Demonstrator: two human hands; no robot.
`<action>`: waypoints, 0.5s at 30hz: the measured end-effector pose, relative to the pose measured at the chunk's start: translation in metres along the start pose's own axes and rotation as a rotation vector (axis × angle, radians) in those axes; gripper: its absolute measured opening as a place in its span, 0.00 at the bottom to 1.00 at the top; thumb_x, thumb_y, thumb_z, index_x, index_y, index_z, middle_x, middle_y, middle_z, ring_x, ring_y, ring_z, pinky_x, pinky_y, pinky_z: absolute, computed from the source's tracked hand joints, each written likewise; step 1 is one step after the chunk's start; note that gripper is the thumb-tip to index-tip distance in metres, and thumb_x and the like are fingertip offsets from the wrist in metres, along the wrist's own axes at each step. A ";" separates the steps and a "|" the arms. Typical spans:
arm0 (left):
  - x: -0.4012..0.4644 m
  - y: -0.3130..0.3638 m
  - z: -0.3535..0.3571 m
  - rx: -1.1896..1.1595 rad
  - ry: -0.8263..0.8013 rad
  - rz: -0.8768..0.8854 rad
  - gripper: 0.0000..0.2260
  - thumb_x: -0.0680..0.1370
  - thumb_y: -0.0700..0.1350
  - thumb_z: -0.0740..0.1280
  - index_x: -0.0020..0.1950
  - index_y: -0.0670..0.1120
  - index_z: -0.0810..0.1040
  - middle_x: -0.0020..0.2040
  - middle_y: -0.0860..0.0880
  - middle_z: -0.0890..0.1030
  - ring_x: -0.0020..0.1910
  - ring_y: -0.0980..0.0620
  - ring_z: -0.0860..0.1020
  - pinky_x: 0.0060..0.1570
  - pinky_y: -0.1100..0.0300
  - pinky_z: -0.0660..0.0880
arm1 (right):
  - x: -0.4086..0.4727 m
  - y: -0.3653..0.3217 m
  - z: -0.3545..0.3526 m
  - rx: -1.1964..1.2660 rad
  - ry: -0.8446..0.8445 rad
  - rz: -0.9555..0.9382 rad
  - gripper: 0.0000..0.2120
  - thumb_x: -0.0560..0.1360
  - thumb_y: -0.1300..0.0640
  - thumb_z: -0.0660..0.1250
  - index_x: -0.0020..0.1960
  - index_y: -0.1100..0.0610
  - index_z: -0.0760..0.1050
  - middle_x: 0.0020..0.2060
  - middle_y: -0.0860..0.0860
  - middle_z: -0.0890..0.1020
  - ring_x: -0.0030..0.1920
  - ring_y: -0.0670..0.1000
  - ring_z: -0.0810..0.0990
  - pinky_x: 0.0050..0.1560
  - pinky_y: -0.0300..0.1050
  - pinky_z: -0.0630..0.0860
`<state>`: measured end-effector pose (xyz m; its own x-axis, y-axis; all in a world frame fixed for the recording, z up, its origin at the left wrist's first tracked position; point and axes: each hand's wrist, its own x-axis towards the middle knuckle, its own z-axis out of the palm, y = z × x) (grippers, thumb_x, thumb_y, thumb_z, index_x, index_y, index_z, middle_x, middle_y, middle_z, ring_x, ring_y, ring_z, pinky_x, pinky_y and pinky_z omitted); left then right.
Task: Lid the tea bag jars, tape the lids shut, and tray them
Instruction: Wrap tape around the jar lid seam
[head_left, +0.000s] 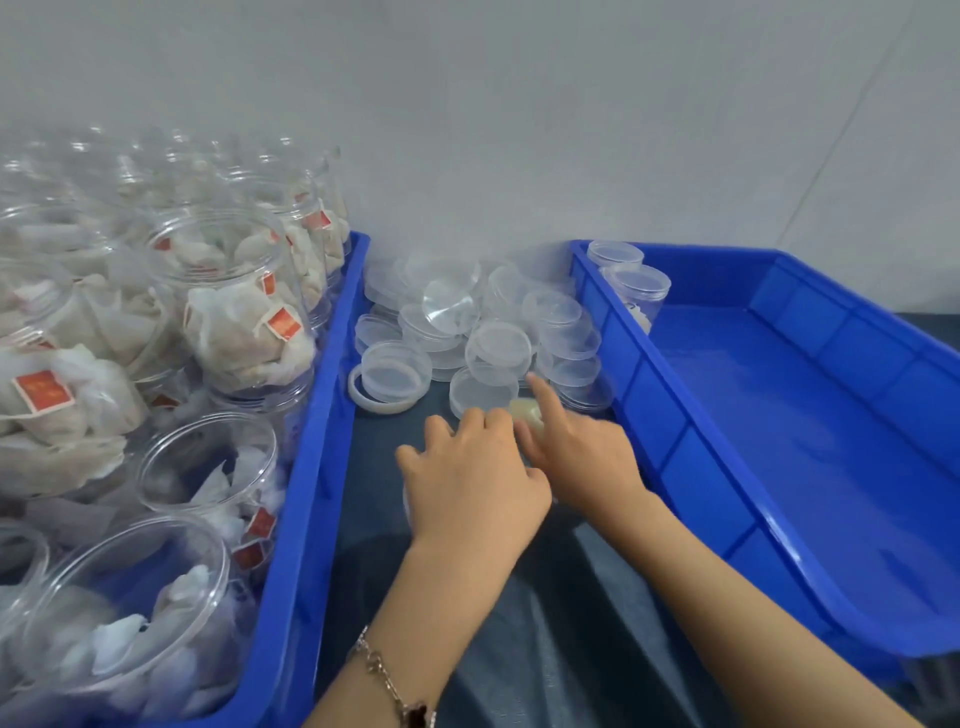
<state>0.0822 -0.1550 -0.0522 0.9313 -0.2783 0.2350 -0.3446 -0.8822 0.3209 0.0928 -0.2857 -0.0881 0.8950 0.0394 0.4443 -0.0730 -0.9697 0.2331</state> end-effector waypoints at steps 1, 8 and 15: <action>0.002 0.001 -0.001 -0.009 -0.023 -0.017 0.11 0.74 0.53 0.60 0.53 0.51 0.71 0.54 0.53 0.74 0.55 0.47 0.68 0.46 0.50 0.61 | -0.007 0.000 0.001 0.092 -0.008 0.012 0.15 0.69 0.52 0.70 0.53 0.57 0.81 0.27 0.51 0.81 0.16 0.48 0.70 0.18 0.34 0.51; 0.004 0.004 -0.006 -0.224 0.066 -0.143 0.15 0.81 0.52 0.52 0.59 0.47 0.72 0.56 0.50 0.77 0.58 0.48 0.71 0.54 0.52 0.66 | -0.043 -0.009 0.028 0.257 -0.152 -0.055 0.19 0.79 0.48 0.52 0.62 0.58 0.71 0.43 0.55 0.80 0.41 0.59 0.77 0.37 0.48 0.64; -0.030 -0.027 -0.012 -1.242 0.740 -0.287 0.10 0.75 0.41 0.59 0.52 0.56 0.68 0.50 0.51 0.79 0.51 0.58 0.77 0.51 0.72 0.69 | -0.051 -0.009 0.032 0.555 -0.329 0.181 0.19 0.78 0.46 0.56 0.67 0.48 0.68 0.59 0.46 0.72 0.61 0.51 0.66 0.63 0.47 0.61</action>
<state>0.0619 -0.1185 -0.0566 0.8445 0.4357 0.3114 -0.3967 0.1182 0.9103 0.0618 -0.2866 -0.1403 0.9839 -0.1256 0.1275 -0.0758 -0.9378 -0.3389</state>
